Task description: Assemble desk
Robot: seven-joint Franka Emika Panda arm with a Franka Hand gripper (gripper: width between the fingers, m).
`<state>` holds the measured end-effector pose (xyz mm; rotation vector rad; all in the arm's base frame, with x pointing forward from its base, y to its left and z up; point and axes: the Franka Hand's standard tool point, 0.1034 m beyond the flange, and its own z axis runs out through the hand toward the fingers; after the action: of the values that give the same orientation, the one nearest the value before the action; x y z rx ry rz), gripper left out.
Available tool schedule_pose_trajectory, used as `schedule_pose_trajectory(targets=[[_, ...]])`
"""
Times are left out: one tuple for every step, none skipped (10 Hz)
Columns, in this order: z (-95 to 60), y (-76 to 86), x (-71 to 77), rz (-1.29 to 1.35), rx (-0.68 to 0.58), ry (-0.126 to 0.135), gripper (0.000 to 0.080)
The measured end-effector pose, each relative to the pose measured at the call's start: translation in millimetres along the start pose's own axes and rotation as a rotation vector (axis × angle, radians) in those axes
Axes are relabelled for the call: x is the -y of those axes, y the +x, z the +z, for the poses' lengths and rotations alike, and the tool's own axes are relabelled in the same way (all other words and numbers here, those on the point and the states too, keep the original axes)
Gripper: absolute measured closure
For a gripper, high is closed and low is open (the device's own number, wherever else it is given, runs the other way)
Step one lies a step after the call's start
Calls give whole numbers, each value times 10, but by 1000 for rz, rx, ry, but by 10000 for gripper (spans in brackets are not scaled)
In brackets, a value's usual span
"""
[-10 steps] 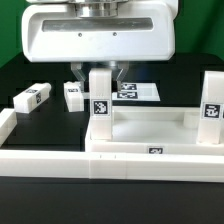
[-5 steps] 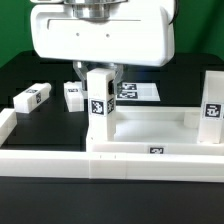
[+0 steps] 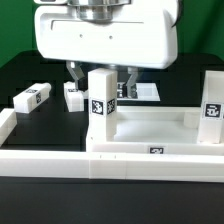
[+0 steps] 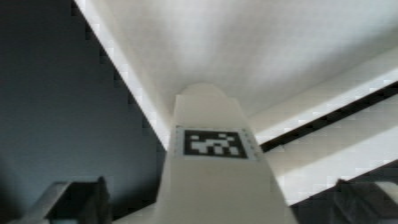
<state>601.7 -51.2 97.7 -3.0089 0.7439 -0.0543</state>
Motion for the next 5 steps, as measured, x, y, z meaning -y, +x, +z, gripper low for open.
schedule_pose_trajectory(targets=[[-4,-11,33,-78,-2,-5,157],[-3,-8,24,-166,-1,-5,157],[-3,-6,19,-244,-1,-6,151],[-3,-5,18,-320,-1,-6,151],[-3,-4,16,-381,-1,-6,150]])
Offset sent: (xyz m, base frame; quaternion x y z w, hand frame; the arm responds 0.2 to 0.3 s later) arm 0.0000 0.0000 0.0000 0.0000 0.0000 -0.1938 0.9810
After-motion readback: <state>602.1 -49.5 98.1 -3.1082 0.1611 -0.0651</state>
